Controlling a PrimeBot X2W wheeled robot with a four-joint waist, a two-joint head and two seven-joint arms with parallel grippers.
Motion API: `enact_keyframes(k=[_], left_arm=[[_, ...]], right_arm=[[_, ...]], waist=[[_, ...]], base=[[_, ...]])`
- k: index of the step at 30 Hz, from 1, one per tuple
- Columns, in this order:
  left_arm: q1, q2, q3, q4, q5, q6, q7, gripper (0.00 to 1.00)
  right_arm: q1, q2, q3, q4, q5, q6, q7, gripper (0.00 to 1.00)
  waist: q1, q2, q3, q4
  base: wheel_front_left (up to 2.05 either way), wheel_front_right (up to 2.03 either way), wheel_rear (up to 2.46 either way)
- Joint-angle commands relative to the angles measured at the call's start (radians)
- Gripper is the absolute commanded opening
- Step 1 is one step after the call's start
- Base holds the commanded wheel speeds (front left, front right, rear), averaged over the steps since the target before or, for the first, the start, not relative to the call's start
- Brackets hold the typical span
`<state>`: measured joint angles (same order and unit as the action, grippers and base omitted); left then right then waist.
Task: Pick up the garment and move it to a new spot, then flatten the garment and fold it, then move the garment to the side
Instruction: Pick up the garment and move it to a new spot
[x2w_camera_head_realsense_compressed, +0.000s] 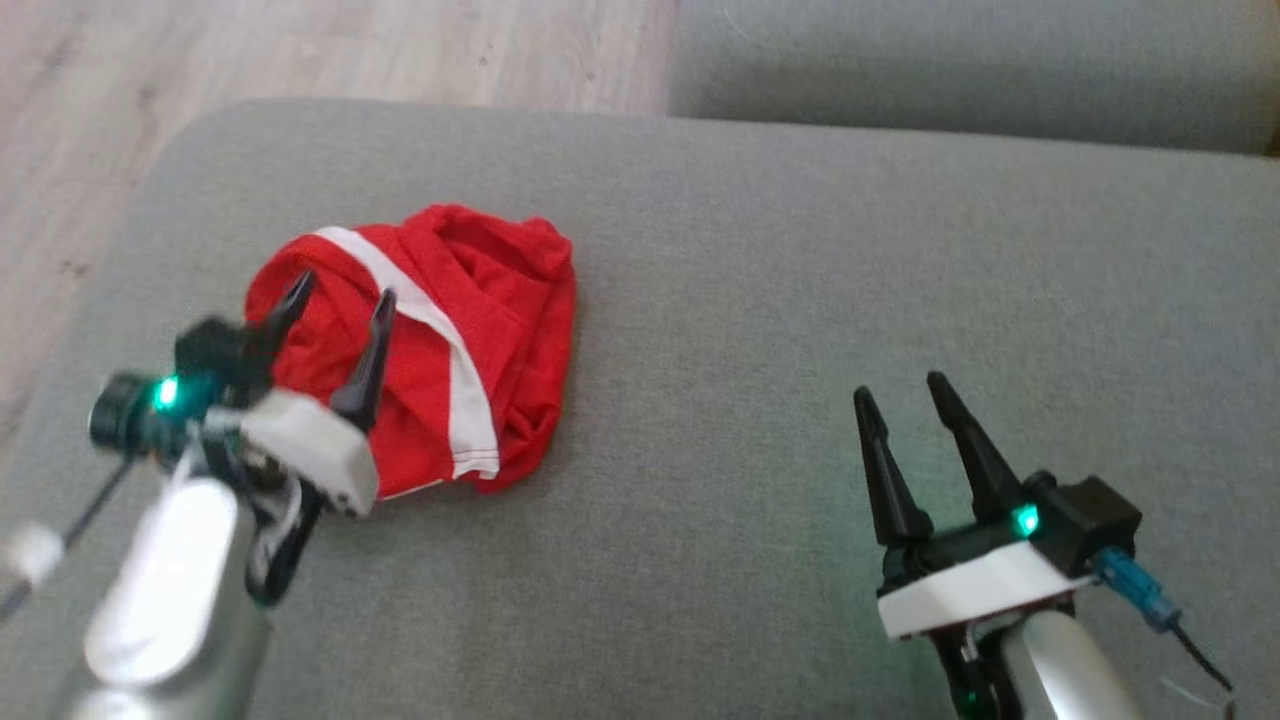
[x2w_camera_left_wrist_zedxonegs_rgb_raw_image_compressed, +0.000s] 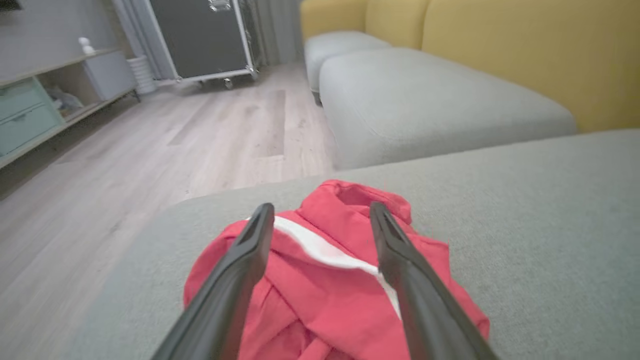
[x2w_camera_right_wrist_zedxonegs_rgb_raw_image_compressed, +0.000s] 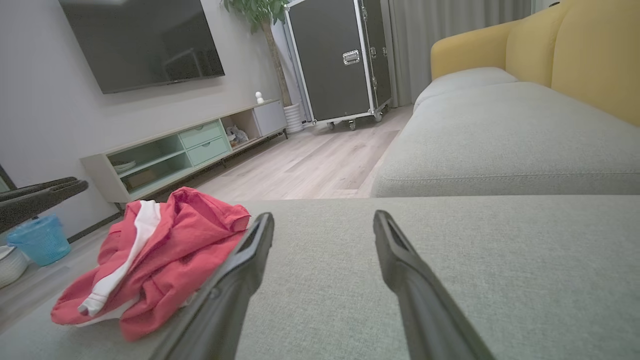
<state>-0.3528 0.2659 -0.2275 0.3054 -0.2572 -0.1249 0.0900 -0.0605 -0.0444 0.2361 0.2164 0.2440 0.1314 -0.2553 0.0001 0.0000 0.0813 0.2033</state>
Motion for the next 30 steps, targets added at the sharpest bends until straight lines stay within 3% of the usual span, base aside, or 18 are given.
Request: enact_keyframes(k=[1,8,18,19,20,21,25,30], left_arm=[[-0.090,0.073,-0.018,-0.017,-0.039,-0.005,0.050,1.00],[-0.235,0.203,-0.184,0.075,-0.208,-0.006,0.330,1.00],[-0.287,0.215,-0.210,0.176,-0.273,-0.006,0.309,1.00],[-0.287,0.212,-0.213,0.179,-0.282,-0.006,0.303,0.69],[-0.287,0.210,-0.224,0.178,-0.294,-0.006,0.297,0.11],[-0.287,0.211,-0.233,0.176,-0.305,-0.006,0.289,0.00],[-0.292,0.218,-0.250,0.172,-0.321,-0.006,0.251,0.00],[-0.309,0.226,-0.249,0.154,-0.308,-0.006,0.114,0.00]], right_arm=[[-0.054,-0.006,0.019,-0.040,-0.012,-0.001,-0.006,1.00],[-0.090,-0.006,0.005,-0.048,-0.005,-0.001,-0.006,1.00],[-0.107,-0.006,0.000,-0.048,-0.001,-0.001,-0.006,1.00],[-0.107,-0.006,0.000,-0.047,-0.001,-0.001,-0.006,1.00],[-0.107,-0.006,0.001,-0.046,-0.001,-0.001,-0.006,1.00],[-0.106,-0.006,0.001,-0.045,-0.001,-0.001,-0.006,1.00],[-0.107,-0.006,0.002,-0.041,-0.003,-0.001,-0.006,1.00],[-0.101,-0.006,0.003,-0.035,-0.009,-0.001,-0.006,1.00]], waist=[[-0.0001,0.0000,0.039,-0.030],[-0.0001,0.0000,0.094,-0.073],[-0.0001,0.0000,0.122,-0.110],[-0.0001,0.0000,0.122,-0.112],[-0.0001,0.0000,0.120,-0.114],[-0.0001,0.0000,0.119,-0.115],[-0.0001,0.0000,0.113,-0.117],[-0.0001,0.0000,0.095,-0.116]], base=[[0.00,0.00,0.00],[0.00,0.00,0.00],[0.00,0.00,0.00],[0.00,0.00,0.00],[0.00,0.00,0.00],[0.00,0.00,0.00],[0.00,0.00,0.00],[0.00,0.00,0.00]])
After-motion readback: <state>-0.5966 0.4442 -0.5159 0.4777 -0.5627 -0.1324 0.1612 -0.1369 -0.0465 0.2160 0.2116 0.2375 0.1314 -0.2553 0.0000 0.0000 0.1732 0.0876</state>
